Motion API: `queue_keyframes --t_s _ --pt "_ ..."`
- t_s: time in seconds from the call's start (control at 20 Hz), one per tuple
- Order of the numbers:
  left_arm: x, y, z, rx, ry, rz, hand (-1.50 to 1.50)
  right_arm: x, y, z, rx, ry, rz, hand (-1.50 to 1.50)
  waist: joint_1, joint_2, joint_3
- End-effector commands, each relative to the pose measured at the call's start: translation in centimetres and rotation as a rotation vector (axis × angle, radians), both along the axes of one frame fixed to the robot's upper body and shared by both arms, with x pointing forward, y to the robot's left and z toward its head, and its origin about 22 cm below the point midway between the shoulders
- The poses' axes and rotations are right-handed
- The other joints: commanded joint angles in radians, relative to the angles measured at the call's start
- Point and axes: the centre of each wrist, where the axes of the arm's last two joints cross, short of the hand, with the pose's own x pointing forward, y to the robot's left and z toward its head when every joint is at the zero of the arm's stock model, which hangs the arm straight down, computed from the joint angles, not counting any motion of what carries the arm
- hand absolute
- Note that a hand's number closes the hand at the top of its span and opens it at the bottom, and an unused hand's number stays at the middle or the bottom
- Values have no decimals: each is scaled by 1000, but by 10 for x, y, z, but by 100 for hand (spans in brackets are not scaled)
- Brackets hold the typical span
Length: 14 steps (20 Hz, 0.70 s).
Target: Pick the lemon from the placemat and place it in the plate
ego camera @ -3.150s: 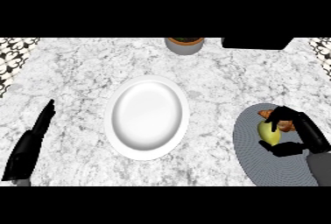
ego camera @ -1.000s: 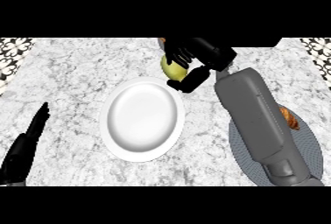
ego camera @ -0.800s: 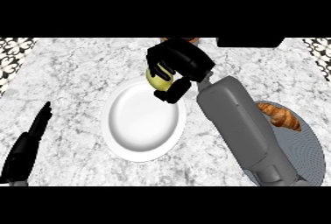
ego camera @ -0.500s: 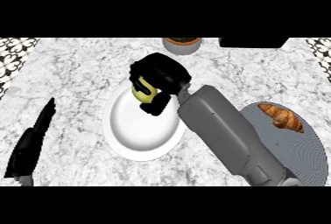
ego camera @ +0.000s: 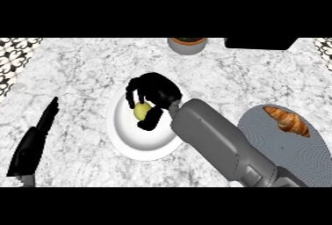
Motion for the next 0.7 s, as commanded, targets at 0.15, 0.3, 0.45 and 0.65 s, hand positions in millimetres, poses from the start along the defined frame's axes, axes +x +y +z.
queue_keyframes --t_s 0.15,0.3,0.45,0.65 --pt "2 3 -2 -6 6 -8 0 -5 2 -31 69 40 -75 -150 9 4 0" --pt "-3 17 3 -8 13 5 0 2 -5 -26 215 51 -73 -150 -1 3 1" --pt "-18 8 -8 -6 5 11 0 14 -5 6 392 77 -177 -150 2 1 1" --pt "2 10 1 -6 17 44 0 27 -22 -3 458 106 -299 -150 -30 -1 1"
